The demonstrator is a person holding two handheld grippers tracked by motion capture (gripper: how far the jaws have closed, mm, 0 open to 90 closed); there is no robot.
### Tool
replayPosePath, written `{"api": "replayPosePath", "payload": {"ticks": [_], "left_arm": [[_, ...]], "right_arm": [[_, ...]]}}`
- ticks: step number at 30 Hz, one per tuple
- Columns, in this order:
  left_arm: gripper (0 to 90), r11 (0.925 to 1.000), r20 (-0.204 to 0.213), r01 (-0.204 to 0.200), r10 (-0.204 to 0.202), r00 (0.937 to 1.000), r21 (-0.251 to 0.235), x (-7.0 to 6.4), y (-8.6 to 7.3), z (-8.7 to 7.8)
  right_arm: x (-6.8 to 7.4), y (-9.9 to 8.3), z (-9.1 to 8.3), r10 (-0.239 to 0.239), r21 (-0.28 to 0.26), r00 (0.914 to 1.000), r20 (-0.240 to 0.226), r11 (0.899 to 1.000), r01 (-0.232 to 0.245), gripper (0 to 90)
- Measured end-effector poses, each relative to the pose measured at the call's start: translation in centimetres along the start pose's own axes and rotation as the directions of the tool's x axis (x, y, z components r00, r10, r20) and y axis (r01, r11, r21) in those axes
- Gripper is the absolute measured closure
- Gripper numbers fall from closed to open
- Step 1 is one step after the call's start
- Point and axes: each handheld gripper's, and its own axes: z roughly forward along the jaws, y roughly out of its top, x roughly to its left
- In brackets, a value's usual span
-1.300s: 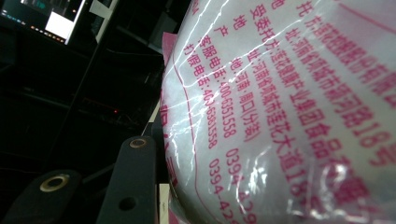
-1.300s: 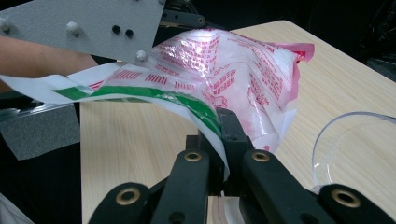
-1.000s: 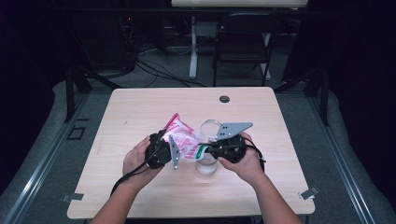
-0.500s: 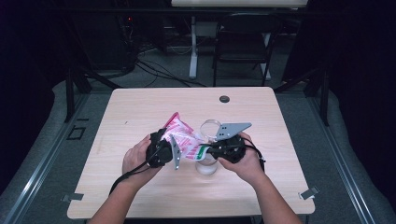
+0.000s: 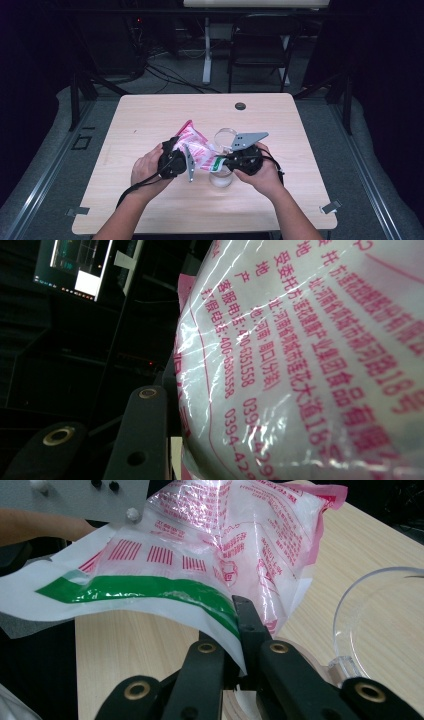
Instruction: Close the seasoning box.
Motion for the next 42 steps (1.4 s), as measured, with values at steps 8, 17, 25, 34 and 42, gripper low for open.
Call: {"api": "replayPosePath", "payload": {"ticks": [8,17,25,34,42], "left_arm": [[61.5,0.9997,-0.002,-0.025,0.025,0.9997,0.002,-0.3,0.1,0.4],[61.5,0.9992,-0.024,-0.041,0.040,0.9989,-0.001,-0.6,0.2,0.5],[61.5,0.9984,-0.042,-0.056,0.056,0.9976,-0.002,-0.6,0.3,0.4],[62.1,0.9977,-0.062,-0.068,0.068,0.9958,-0.006,-0.4,0.5,0.2],[62.3,0.9964,-0.064,-0.085,0.085,0.9943,-0.002,-0.2,0.7,0.1]], "right_arm": [[-0.1,-0.5,0.3,0.008,0.027,0.9999,0.015,1.000,-0.008,90.0],[-0.3,-0.9,0.5,0.019,0.038,0.9997,0.014,0.999,-0.020,90.0],[-0.3,-1.1,0.7,0.023,0.045,0.9996,0.015,0.999,-0.024,90.0],[-0.5,-1.3,0.9,0.029,0.047,0.9995,0.012,0.998,-0.030,90.0],[-0.6,-1.4,0.9,0.035,0.045,0.9993,0.015,0.998,-0.035,90.0]]}}
